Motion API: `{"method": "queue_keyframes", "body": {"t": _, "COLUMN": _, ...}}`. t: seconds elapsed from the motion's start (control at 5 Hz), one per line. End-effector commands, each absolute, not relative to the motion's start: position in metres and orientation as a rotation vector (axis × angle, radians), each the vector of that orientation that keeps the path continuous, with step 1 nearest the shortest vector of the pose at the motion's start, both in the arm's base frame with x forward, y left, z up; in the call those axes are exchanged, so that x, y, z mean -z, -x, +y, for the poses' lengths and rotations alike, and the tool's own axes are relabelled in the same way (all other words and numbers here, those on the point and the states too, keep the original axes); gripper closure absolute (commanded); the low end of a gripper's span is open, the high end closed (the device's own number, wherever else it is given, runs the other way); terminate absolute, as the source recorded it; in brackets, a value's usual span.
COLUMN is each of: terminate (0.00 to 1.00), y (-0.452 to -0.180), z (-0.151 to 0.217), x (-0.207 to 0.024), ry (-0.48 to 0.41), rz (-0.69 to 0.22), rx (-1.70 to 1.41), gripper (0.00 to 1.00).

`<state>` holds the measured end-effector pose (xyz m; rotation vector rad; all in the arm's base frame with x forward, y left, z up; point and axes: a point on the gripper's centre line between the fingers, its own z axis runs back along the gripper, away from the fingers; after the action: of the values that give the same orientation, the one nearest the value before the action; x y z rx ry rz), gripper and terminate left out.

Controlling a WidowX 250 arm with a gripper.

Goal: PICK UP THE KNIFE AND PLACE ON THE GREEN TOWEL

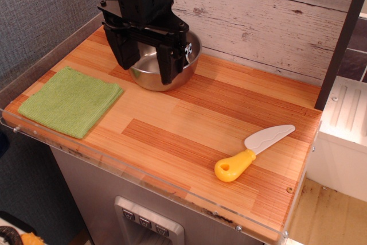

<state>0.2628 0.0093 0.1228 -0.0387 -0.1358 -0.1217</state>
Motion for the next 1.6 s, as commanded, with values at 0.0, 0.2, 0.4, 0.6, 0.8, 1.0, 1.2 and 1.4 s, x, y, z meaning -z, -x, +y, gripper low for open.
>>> {"method": "queue_keyframes", "body": {"t": 0.0, "terminate": 0.00, "y": -0.263, "z": 0.009, "x": -0.123, "ry": 0.039, "rz": -0.136, "rx": 0.122, "gripper": 0.00}}
{"method": "queue_keyframes", "body": {"t": 0.2, "terminate": 0.00, "y": -0.259, "z": -0.019, "x": -0.112, "ry": 0.039, "rz": -0.157, "rx": 0.162, "gripper": 0.00}}
{"method": "queue_keyframes", "body": {"t": 0.4, "terminate": 0.00, "y": -0.255, "z": -0.052, "x": -0.102, "ry": 0.033, "rz": -0.162, "rx": 0.233, "gripper": 0.00}}
{"method": "queue_keyframes", "body": {"t": 0.6, "terminate": 0.00, "y": -0.251, "z": -0.078, "x": -0.083, "ry": 0.029, "rz": -0.130, "rx": 0.279, "gripper": 0.00}}
{"method": "queue_keyframes", "body": {"t": 0.8, "terminate": 0.00, "y": -0.251, "z": -0.089, "x": -0.060, "ry": 0.023, "rz": -0.095, "rx": 0.255, "gripper": 0.00}}
{"method": "queue_keyframes", "body": {"t": 1.0, "terminate": 0.00, "y": -0.252, "z": -0.094, "x": -0.045, "ry": 0.021, "rz": -0.081, "rx": 0.258, "gripper": 0.00}}
{"method": "queue_keyframes", "body": {"t": 1.2, "terminate": 0.00, "y": -0.253, "z": -0.099, "x": -0.034, "ry": 0.022, "rz": -0.085, "rx": 0.267, "gripper": 0.00}}
{"method": "queue_keyframes", "body": {"t": 1.4, "terminate": 0.00, "y": -0.254, "z": -0.102, "x": -0.023, "ry": 0.018, "rz": -0.076, "rx": 0.275, "gripper": 0.00}}
